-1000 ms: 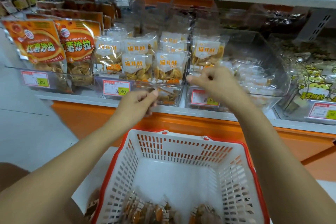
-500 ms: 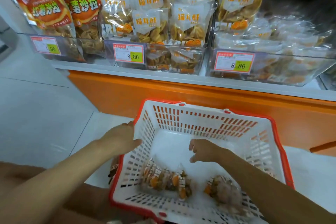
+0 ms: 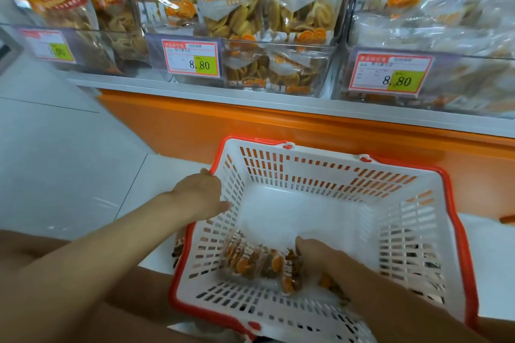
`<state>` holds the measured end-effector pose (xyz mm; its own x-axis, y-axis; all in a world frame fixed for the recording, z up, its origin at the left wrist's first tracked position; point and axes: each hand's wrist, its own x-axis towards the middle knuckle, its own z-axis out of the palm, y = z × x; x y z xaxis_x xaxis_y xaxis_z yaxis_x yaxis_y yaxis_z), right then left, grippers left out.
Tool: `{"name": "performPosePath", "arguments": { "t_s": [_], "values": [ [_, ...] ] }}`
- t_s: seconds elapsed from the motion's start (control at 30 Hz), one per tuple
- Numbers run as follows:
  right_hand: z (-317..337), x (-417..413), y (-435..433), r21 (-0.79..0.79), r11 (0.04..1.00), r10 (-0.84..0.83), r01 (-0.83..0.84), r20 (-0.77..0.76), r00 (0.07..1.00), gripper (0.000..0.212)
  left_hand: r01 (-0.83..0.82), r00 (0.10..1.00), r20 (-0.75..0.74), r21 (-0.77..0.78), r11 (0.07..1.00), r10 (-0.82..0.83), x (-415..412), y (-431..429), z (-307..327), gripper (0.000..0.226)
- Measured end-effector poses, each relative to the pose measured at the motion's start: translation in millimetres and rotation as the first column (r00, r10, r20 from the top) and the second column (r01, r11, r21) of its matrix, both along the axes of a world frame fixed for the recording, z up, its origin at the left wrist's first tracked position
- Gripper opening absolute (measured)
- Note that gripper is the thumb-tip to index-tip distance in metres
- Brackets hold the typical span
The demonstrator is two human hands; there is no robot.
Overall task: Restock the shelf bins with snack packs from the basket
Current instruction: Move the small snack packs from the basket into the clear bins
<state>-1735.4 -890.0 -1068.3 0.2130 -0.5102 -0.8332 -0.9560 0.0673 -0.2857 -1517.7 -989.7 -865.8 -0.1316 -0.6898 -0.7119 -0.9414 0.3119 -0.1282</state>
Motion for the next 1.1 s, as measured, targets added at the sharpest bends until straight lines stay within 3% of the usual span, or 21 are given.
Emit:
{"name": "performPosePath", "arguments": {
  "t_s": [0.07,0.17,0.33,0.47,0.6,0.7,0.8,0.9,0.97,1.03,1.1],
  "values": [
    [0.2,-0.3,-2.8,0.003,0.999,0.044,-0.044,-0.017,0.999,0.037,-0.006,1.000,0.013,0.001,1.000,0.006,-0.2,-1.3,-2.1,0.051],
    [4.3,-2.3,-7.3,0.014,0.997,0.077,-0.077,-0.009,0.997,0.028,-0.008,1.000,0.009,-0.001,1.000,0.008,-0.4,-1.7,-2.9,0.048],
    [0.5,-2.7,1.5,0.033,0.995,0.100,-0.098,-0.065,0.993,0.084,-0.028,1.000,0.013,-0.001,1.000,0.028,0.7,2.8,0.3,0.058],
    [8.3,-5.5,6.1,0.000,0.989,0.145,-0.145,-0.090,0.985,0.063,-0.021,1.000,0.007,-0.017,1.000,0.021,0.8,9.3,6.0,0.055],
    [11.4,-9.2,13.8,-0.065,0.997,0.035,-0.039,-0.068,0.997,0.065,0.001,1.000,0.003,-0.019,1.000,-0.001,-0.5,16.4,8.8,0.048],
    [14.4,-8.6,16.1,-0.128,0.992,-0.011,0.000,-0.081,0.997,0.033,0.016,0.999,-0.033,-0.037,0.999,-0.017,-2.1,19.6,12.3,0.040],
    [22.6,-6.8,13.6,-0.076,0.995,-0.071,0.066,-0.065,0.995,0.030,0.022,0.998,-0.055,-0.072,0.997,-0.026,-4.9,18.5,11.8,0.029],
    [38.1,-13.1,8.0,-0.091,0.991,-0.097,0.101,0.049,0.994,0.025,-0.003,1.000,-0.030,-0.093,0.996,0.000,-9.3,18.1,12.8,0.027],
    [57.2,-22.6,-2.1,-0.124,0.969,-0.185,0.213,0.201,0.962,0.011,-0.026,0.999,-0.025,-0.083,0.996,0.024,-11.6,16.0,15.7,0.030],
    [90.8,-33.2,-18.3,-0.112,0.915,-0.326,0.389,0.366,0.872,0.010,0.002,0.999,-0.044,-0.034,0.999,-0.004,-14.0,12.0,22.8,0.030],
    [135.0,-42.7,-33.9,-0.084,0.865,-0.403,0.495,0.472,0.784,0.014,0.020,0.980,-0.199,0.041,0.999,-0.011,-16.4,5.9,27.2,0.032]
  ]
}}
